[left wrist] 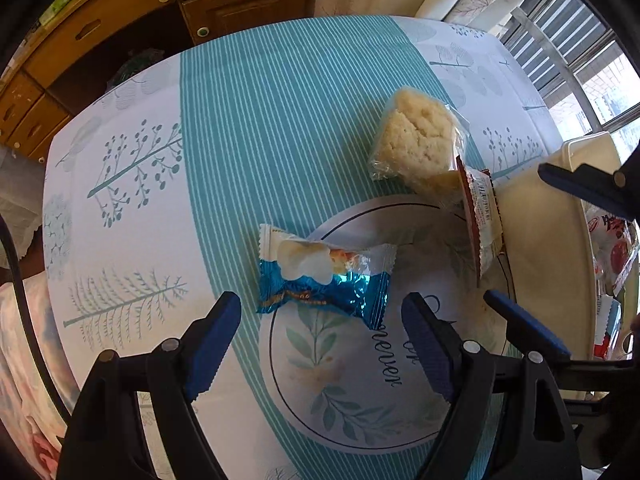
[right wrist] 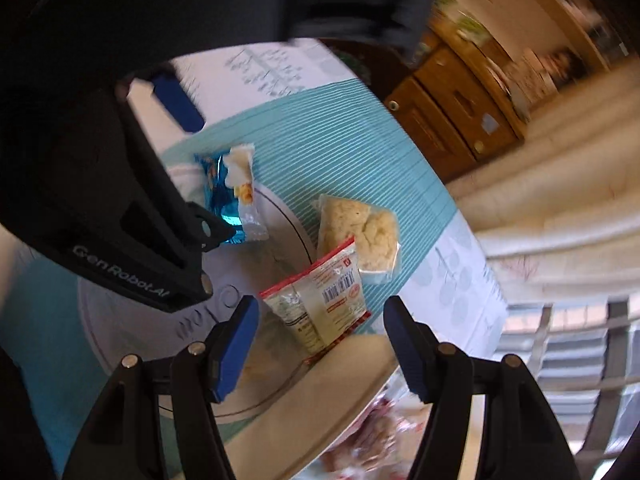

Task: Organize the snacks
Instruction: 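Grasp the blue-and-white candy with the left tool while the right tool grasps the white-and-red bag, then carry both held snacks over the white tray and open both tools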

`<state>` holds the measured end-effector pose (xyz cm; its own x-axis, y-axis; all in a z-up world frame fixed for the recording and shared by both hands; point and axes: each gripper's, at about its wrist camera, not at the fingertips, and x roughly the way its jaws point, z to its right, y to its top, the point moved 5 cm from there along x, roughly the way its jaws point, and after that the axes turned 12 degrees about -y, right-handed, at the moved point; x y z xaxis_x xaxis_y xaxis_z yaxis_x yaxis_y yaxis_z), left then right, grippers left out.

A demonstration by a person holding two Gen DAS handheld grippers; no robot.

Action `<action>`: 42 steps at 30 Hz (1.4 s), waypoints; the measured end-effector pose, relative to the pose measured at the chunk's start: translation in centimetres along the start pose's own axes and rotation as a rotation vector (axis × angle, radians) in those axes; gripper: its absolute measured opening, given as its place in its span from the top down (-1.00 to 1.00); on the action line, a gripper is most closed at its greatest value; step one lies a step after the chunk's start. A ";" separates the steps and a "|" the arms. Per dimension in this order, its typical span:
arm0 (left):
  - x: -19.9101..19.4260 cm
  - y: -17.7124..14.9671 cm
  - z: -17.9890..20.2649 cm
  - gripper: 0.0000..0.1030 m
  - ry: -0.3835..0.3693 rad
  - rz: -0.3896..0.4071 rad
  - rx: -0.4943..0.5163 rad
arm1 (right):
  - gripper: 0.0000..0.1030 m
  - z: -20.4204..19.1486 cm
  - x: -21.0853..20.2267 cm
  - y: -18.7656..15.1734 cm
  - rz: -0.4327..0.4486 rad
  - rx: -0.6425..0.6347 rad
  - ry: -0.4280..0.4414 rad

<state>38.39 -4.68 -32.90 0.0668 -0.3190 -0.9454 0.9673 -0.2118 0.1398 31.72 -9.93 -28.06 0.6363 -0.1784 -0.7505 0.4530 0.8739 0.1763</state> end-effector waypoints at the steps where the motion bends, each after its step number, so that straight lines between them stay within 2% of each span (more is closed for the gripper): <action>1: 0.3 0.1 0.0 -0.58 0.000 -0.001 -0.001 | -0.27 -0.2 0.3 0.0 0.000 -0.027 -0.008; 5: 1.6 0.4 -0.5 -0.58 0.031 -0.013 -0.006 | -0.27 -0.4 1.5 -0.1 -0.015 -0.089 -0.004; 9: 3.0 0.4 -0.8 -0.58 0.029 -0.016 -0.001 | -0.27 -0.6 2.6 -0.1 -0.034 -0.094 -0.006; 10: 3.0 0.4 -0.8 -0.58 0.039 0.006 0.010 | -0.27 -0.7 3.0 -0.2 -0.045 -0.093 -0.007; 12: 3.1 0.5 -0.7 -0.58 0.052 0.013 0.023 | -0.25 -0.8 3.4 -0.3 -0.041 -0.095 -0.046; 14: 3.2 0.6 -0.7 -0.57 0.056 0.023 0.026 | -0.16 -0.8 3.6 -0.3 -0.033 -0.090 -0.074; 16: 3.2 0.6 -0.7 -0.51 0.060 0.043 0.023 | 0.12 -0.7 3.8 -0.1 -0.031 -0.079 -0.092; 17: 3.1 0.5 -0.7 -0.47 0.064 0.053 0.022 | 0.13 -0.7 3.8 0.0 -0.031 -0.074 -0.094; 20: 2.7 0.4 -0.8 -0.06 0.068 0.091 0.018 | 0.23 -0.4 4.0 0.1 -0.037 -0.042 -0.092; 21: 2.4 0.3 -1.0 0.00 0.070 0.103 0.012 | 0.30 -0.3 4.0 0.1 -0.039 -0.029 -0.100; 25: 2.2 0.0 -0.9 0.16 0.055 0.130 -0.005 | 0.67 0.4 3.7 0.3 -0.049 0.018 -0.125; 27: 1.9 -0.4 -1.1 0.21 0.040 0.133 -0.010 | 0.79 0.5 3.3 0.2 -0.060 0.058 -0.121; 30: 1.6 -0.8 -1.1 0.30 0.023 0.126 -0.026 | 0.85 1.0 2.9 0.1 -0.082 0.121 -0.112; 33: 1.3 -1.7 -1.9 0.36 -0.006 0.124 -0.063 | 0.90 1.5 2.4 0.0 -0.115 0.207 -0.093; 34: 1.0 -2.1 -2.1 0.42 -0.008 0.127 -0.074 | 0.90 1.6 2.2 -0.2 -0.129 0.246 -0.084; 35: 0.6 -2.5 -2.2 0.60 -0.007 0.132 -0.079 | 0.90 1.8 2.0 -0.3 -0.141 0.280 -0.076; 37: -0.1 -3.3 -2.1 0.60 -0.013 0.150 -0.094 | 0.93 2.0 1.5 -0.7 -0.169 0.361 -0.037; 38: -0.5 -3.7 -2.1 0.60 -0.020 0.162 -0.102 | 0.93 2.0 1.1 -0.8 -0.172 0.406 0.010; 42: -2.0 -5.5 -2.3 0.60 -0.047 0.201 -0.125 | 0.93 1.3 -0.5 -1.6 -0.182 0.499 0.109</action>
<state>33.54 -0.78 -32.46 0.2519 -0.3866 -0.8872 0.9588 -0.0248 0.2830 31.50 -11.79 -27.20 0.4634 -0.2362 -0.8541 0.8084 0.5075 0.2983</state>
